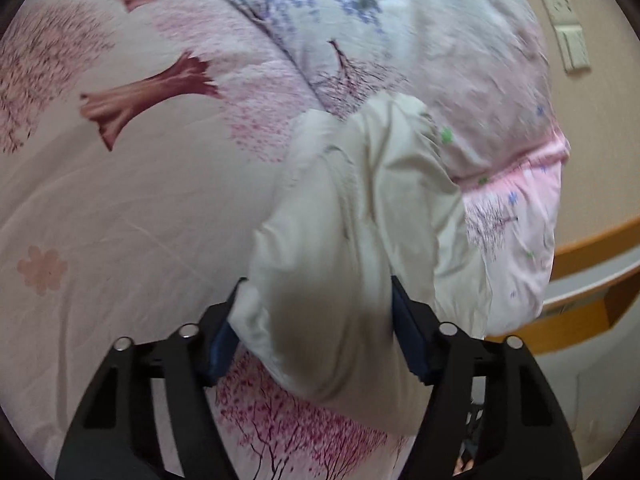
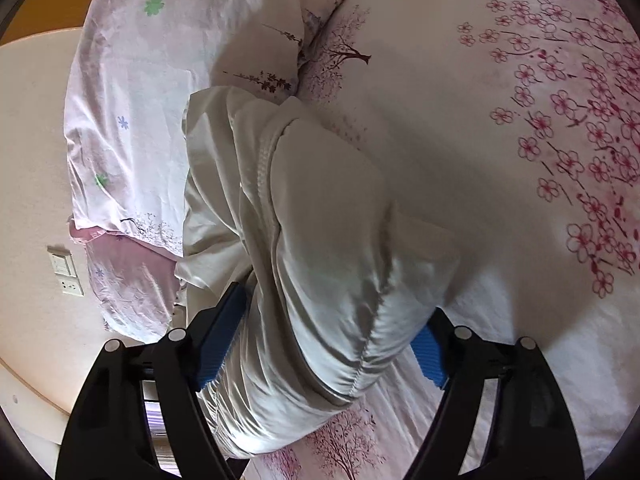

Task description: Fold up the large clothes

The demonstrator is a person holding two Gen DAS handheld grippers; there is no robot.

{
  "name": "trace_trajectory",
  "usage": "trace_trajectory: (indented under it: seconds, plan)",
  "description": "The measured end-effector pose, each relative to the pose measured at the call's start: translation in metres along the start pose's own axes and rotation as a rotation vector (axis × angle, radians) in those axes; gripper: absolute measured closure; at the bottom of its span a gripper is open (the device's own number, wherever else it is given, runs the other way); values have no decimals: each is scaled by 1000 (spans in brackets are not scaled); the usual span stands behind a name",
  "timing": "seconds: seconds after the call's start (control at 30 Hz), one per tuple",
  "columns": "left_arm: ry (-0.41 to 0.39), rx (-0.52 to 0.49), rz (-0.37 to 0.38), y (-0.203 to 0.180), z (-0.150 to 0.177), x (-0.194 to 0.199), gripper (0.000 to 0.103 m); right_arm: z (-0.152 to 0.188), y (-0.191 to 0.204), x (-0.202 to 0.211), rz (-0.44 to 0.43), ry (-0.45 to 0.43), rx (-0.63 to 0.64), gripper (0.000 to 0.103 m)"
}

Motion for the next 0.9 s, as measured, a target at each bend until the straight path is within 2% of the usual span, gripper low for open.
trace_trajectory:
  seconds: [0.03, 0.07, 0.13, 0.23, 0.4, 0.53, 0.77, 0.9]
  plan:
    - [-4, 5, 3, 1, -1, 0, 49, 0, 0, -1, 8, -6, 11, 44]
    - [-13, 6, 8, 1, -3, 0, 53, 1, 1, -2, 2, -14, 20, 49]
    - [-23, -12, 17, -4, -5, 2, 68, 2, 7, 4, -17, -39, 50, 66]
    - [-40, -74, 35, -18, -11, 11, 77, 8, 21, 15, -35, -66, 98, 74]
    - [-73, -101, 72, -27, -14, 45, 80, 29, 38, 34, -69, -69, 176, 76]
    - [-91, -96, 73, -17, -5, 86, 80, 63, 41, 47, -81, -33, 247, 76]
    - [-144, -82, 26, 16, 23, 167, 79, 132, 23, 59, -83, 41, 348, 76]
    - [-158, -82, 3, 26, 39, 194, 77, 160, 5, 69, -55, 41, 373, 75]
Point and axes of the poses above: each gripper's, at about its wrist camera, not at the fingertips, and x roughly against the way its jaws point, y to its left, z to its underside, the point moved 10 cm from there along -x, roughly the way its jaws point, and after that the axes turned 9 degrees about z, right-handed, at the moved point
